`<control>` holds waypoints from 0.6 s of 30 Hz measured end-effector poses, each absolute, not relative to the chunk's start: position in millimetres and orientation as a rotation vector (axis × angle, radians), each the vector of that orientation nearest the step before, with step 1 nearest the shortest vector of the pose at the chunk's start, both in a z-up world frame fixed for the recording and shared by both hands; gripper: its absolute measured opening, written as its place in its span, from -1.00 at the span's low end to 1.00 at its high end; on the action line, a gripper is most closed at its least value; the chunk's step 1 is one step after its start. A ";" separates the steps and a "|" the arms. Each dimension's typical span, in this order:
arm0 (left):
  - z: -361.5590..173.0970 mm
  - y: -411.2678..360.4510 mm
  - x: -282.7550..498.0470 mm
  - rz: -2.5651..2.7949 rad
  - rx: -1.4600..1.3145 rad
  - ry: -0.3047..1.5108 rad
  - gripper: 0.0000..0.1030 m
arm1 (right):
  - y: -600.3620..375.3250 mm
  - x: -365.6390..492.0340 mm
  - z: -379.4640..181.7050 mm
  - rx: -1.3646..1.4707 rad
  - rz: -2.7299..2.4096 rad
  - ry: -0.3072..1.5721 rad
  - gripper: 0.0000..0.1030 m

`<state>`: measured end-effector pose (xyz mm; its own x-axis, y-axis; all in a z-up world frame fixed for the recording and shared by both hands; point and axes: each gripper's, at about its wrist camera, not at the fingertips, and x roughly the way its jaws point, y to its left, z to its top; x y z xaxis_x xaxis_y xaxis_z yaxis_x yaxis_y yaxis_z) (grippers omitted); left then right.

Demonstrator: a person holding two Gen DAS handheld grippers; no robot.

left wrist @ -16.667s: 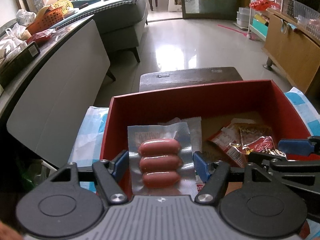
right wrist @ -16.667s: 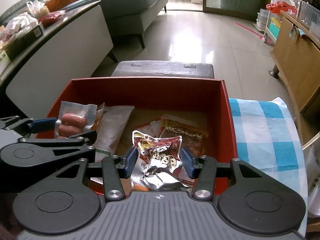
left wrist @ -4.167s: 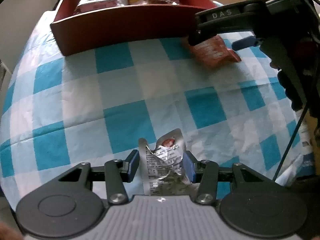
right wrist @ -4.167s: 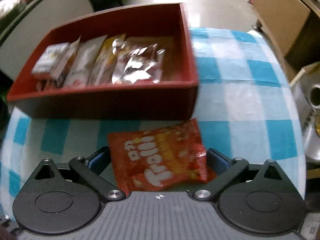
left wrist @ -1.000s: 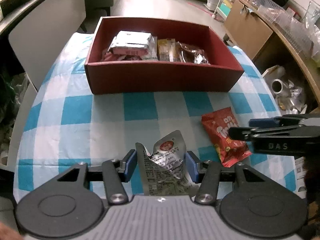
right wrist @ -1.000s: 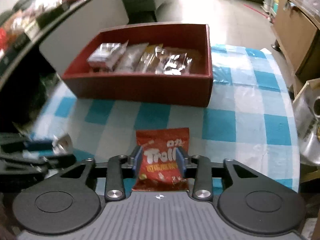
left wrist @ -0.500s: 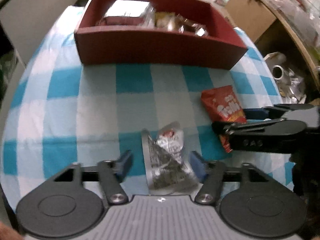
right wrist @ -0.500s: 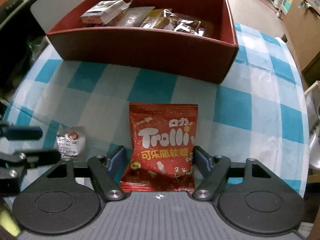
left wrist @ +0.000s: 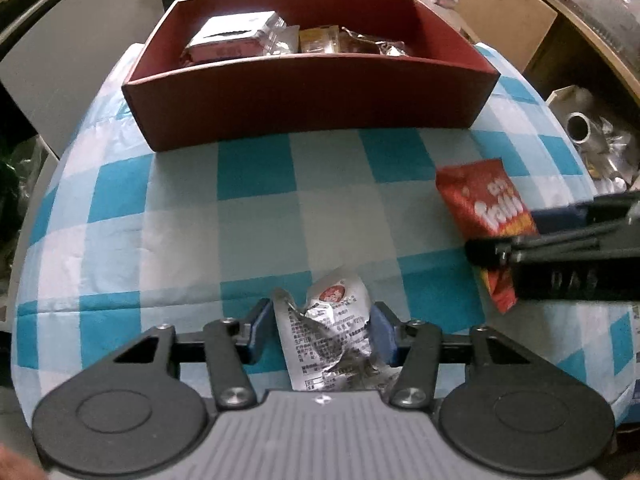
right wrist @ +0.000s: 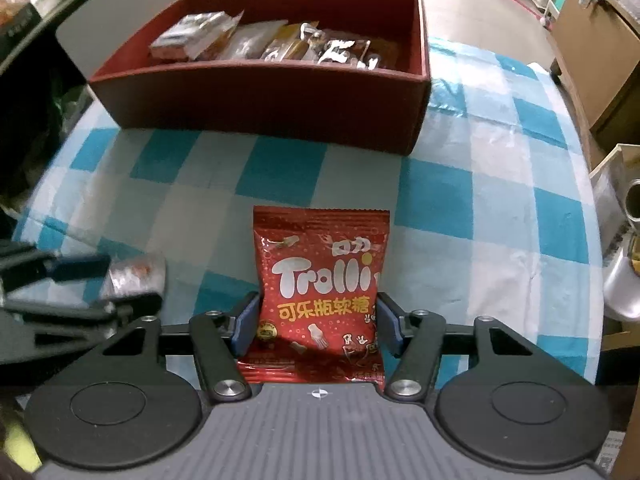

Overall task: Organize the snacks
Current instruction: 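Lift both held items and carry them over the red tray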

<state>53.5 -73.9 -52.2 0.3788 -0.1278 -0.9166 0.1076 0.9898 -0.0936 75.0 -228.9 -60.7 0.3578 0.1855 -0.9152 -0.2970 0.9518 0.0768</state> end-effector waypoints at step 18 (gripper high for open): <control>-60.2 -78.4 53.7 -0.105 -0.143 1.215 0.39 | -231.7 80.8 -47.0 -0.063 0.323 1.130 0.31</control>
